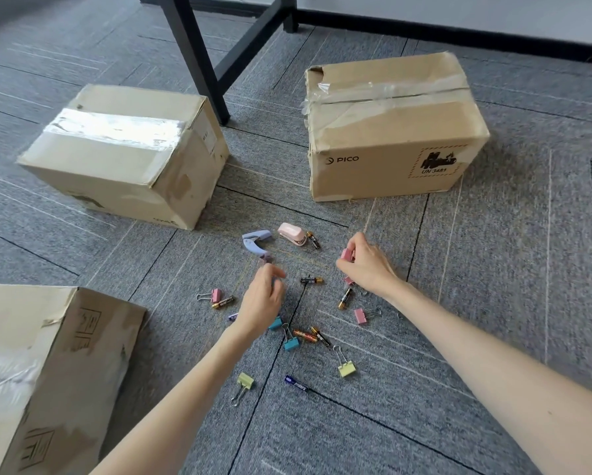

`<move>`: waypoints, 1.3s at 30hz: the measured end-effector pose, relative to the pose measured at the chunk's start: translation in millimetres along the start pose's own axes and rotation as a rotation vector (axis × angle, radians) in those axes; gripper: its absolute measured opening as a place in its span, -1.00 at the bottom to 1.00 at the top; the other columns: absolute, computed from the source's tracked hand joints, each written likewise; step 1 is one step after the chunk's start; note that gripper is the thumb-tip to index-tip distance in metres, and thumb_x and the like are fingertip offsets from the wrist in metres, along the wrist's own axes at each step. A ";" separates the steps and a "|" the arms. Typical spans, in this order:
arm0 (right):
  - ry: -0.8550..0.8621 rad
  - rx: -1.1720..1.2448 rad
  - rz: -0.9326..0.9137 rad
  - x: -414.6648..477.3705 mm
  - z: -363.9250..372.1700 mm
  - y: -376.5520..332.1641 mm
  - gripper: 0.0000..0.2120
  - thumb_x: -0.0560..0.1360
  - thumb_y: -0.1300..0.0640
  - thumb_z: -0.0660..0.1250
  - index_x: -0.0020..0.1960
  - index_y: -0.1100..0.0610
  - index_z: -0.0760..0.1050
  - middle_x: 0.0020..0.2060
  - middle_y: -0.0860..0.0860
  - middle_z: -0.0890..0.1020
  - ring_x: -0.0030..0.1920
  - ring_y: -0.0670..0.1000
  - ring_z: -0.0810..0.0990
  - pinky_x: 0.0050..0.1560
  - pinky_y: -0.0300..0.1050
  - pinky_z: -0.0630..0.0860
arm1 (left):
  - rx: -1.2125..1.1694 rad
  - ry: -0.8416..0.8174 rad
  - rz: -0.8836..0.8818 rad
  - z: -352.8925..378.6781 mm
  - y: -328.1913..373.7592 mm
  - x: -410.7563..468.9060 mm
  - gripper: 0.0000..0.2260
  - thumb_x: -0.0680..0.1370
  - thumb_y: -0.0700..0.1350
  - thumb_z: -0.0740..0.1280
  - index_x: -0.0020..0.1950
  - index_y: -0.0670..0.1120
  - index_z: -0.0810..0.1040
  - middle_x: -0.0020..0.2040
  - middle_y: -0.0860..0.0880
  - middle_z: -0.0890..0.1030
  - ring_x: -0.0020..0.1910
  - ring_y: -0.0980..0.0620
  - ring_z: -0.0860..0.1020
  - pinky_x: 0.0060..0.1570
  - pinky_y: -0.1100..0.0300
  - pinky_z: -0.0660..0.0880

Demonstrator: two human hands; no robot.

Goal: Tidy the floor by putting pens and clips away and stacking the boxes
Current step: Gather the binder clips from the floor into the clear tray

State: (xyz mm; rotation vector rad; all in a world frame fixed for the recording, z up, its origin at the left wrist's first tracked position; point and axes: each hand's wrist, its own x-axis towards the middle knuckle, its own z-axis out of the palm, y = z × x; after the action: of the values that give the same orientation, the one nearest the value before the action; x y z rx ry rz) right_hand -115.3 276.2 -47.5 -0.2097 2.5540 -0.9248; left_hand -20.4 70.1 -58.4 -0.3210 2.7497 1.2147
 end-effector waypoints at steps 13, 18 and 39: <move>0.001 -0.284 -0.067 -25.0 0.5 4.8 -0.65 0.63 -0.04 0.10 -0.15 0.16 0.47 -0.27 0.00 0.49 -0.21 -0.01 0.46 -0.04 -0.12 0.43 | 0.707 0.037 -0.273 -0.2 4.9 -30.1 -0.43 0.50 0.36 0.16 0.15 -0.14 0.32 -0.25 0.01 0.52 -0.29 0.03 0.47 -0.25 0.14 0.33; 0.037 -0.358 -0.118 -26.2 4.7 0.8 -0.74 0.66 0.08 0.03 -0.12 0.14 0.38 -0.41 -0.07 0.38 -0.49 -0.11 0.30 -0.46 -0.29 0.23 | 0.698 -0.013 -0.320 1.8 11.7 -33.3 -0.48 0.56 0.20 0.22 0.28 -0.19 0.27 -0.23 0.02 0.49 -0.26 0.03 0.45 -0.19 0.14 0.34; -0.260 0.466 0.133 -24.3 -7.0 4.5 -0.80 0.53 0.00 0.21 -0.12 0.15 0.39 -0.21 -0.01 0.50 -0.32 -0.10 0.32 -0.25 -0.17 0.28 | -1.140 -0.539 -0.490 -43.6 -0.8 -38.8 -0.78 0.59 -0.02 0.20 0.00 -0.15 0.52 -0.14 -0.02 0.51 -0.31 0.13 0.38 -0.41 0.34 0.40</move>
State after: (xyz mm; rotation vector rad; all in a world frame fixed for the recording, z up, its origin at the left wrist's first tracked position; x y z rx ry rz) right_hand -96.3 290.4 -37.5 -0.0192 2.0265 -1.3104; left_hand 16.5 42.9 -22.2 -0.5810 1.2104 2.1277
